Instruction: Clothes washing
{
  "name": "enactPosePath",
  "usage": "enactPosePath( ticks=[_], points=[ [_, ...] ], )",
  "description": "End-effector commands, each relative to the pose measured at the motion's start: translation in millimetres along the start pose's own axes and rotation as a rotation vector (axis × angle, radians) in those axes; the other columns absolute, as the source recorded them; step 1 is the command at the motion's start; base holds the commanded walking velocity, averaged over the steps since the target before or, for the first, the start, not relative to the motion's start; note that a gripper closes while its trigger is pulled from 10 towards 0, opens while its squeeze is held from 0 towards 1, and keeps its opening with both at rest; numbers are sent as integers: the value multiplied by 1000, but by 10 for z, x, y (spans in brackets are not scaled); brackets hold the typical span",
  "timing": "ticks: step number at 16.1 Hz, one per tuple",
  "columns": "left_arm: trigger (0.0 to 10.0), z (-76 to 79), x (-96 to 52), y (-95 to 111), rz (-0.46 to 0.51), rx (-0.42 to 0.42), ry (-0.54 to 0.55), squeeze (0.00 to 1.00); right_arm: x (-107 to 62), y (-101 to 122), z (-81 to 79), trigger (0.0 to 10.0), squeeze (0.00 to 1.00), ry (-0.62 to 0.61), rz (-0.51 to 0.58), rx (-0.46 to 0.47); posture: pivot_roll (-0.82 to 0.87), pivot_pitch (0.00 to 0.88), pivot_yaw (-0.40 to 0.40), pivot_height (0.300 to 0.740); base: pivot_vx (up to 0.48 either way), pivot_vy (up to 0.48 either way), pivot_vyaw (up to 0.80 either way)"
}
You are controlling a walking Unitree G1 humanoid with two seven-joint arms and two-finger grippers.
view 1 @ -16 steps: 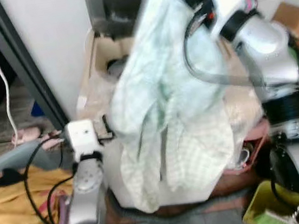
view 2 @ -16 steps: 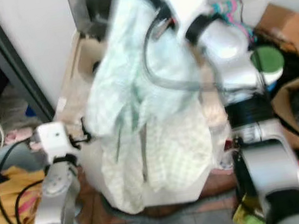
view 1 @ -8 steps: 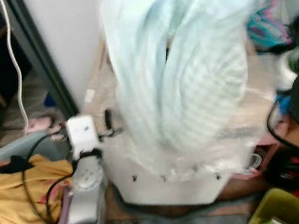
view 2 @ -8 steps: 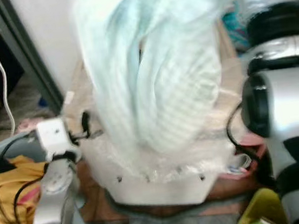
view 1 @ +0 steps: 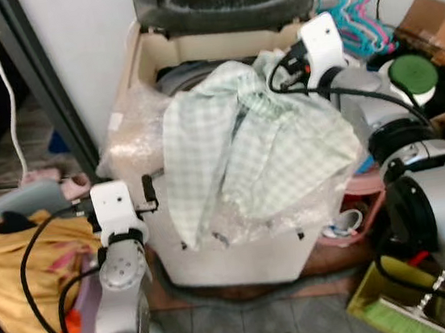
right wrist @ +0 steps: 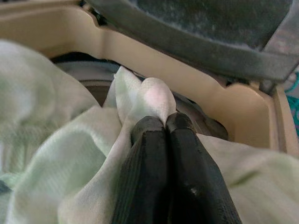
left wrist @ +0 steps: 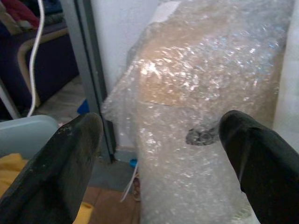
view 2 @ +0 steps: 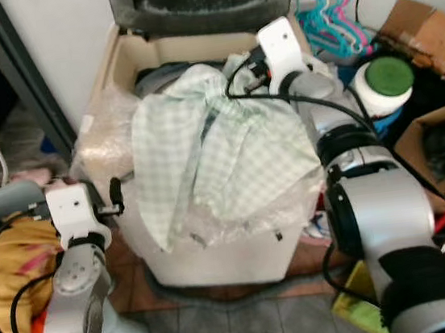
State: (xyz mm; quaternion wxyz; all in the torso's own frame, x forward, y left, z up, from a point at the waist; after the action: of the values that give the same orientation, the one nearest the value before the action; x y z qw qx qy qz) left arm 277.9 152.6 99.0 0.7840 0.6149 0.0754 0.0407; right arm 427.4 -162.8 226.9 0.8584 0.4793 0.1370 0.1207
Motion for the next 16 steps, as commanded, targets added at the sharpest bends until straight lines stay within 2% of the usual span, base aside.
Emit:
enactPosePath(
  ticks=[1,2,3,4,5,6,7,8,9,10,12,13,14,16],
  points=[
    [10000,51,13,23,5,-3,-13,0,-13,159,110,10000,341,-20,70,30,-38,14,-20,740,0,0,0],
    [10000,53,8,23,4,-3,-14,0,-19,186,114,10000,271,-8,92,36,-38,15,-18,740,0,0,0],
    [10000,52,7,24,4,-4,-14,0,-29,216,142,10000,302,-29,123,63,-37,15,-17,740,0,0,0],
    [10000,51,7,25,3,-3,-14,0,-35,223,139,10000,980,-12,133,85,-35,16,-16,740,0,0,0],
    [10000,52,3,23,1,-1,-16,0,-41,252,114,10000,1000,13,170,72,-32,17,-16,740,0,0,0],
    [10000,49,-1,19,-4,4,-20,0,-46,283,95,10000,1000,25,184,-27,-30,19,-17,740,0,0,0],
    [10000,45,-5,15,-7,8,-21,0,-60,328,121,10000,1000,-11,200,-142,-29,20,-17,740,0,0,0],
    [10000,36,-15,10,-10,10,-18,0,-114,493,247,10000,1000,-125,290,-214,-27,23,-23,740,0,0,0],
    [10000,24,-24,4,-12,13,-12,0,-177,611,351,10000,1000,-208,362,-219,-25,23,-25,740,0,0,0],
    [10000,11,-34,-5,-16,18,-4,0,-251,633,441,10000,1000,-257,396,-224,-25,26,-27,740,0,0,0],
    [10000,4,-47,-8,-17,24,-2,0,-355,535,546,10000,1000,-269,393,-201,-25,27,-27,740,0,0,0],
    [10000,-2,-53,-8,-16,25,-1,0,-402,485,558,10000,1000,-241,399,-185,-27,27,-26,740,0,0,0],
    [10000,-11,-63,-9,-16,25,-1,0,-482,411,523,10000,1000,-162,416,-172,-30,26,-24,740,0,0,0],
    [10000,5,-76,-22,-25,17,-18,0,-758,124,229,10000,1000,125,395,-167,-43,26,-13,740,0,0,0]
  ],
)
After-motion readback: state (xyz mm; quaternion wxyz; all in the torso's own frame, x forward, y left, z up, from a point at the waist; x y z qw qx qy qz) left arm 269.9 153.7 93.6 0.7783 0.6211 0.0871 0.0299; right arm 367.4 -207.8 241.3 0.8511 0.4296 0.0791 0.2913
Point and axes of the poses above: a point about 5 cm out from each wrist's last joint towards the gripper, its own x axis pointing out of the wrist towards the gripper, its own y axis along the axis of the wrist's last joint, z = x × y, the point moved 1 cm from there along x, pointing out of the wrist towards the gripper, and after that the axes turned 15 degrees about -x, right-handed, at the moved point
